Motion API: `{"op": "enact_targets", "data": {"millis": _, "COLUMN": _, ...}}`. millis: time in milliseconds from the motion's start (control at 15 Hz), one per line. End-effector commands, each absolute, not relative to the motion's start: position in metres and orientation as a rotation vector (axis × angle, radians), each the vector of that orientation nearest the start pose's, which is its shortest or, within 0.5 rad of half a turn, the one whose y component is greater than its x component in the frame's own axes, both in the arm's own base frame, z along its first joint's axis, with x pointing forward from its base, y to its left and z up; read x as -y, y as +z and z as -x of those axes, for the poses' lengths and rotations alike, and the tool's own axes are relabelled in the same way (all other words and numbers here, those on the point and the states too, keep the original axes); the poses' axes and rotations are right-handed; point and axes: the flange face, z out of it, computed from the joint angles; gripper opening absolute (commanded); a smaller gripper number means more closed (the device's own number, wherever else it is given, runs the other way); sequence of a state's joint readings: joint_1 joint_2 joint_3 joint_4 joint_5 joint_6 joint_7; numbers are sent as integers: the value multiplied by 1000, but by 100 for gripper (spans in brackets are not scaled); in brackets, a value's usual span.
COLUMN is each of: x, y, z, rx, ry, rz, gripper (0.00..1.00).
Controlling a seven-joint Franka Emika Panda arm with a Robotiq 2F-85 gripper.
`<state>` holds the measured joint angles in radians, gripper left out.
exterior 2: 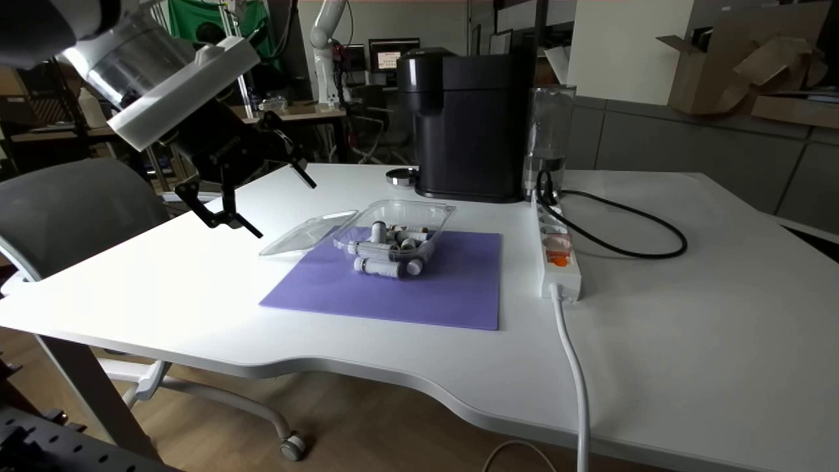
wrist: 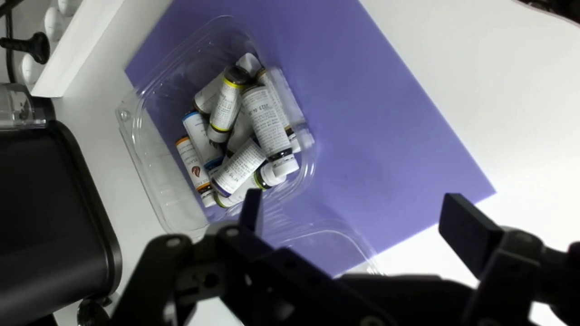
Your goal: Close the plastic container.
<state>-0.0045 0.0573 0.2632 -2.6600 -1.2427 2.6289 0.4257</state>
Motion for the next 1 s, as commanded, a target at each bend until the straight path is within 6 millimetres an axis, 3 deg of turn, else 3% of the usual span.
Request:
{"op": "enact_targets", "data": {"millis": 0, "x": -123, "y": 202, "z": -392, "rx": -1198, "ry": 166, "rz": -2249, "gripper": 100}}
{"op": "enact_targets", "data": {"millis": 267, "x": -124, "y": 184, "z": -410, "rx": -1196, "ry": 178, "rz": -2188, "gripper": 100}}
{"op": "enact_targets", "data": {"millis": 933, "x": -159, "y": 125, "z": -431, "rx": -1330, "ry": 129, "rz": -2167, "gripper": 100}}
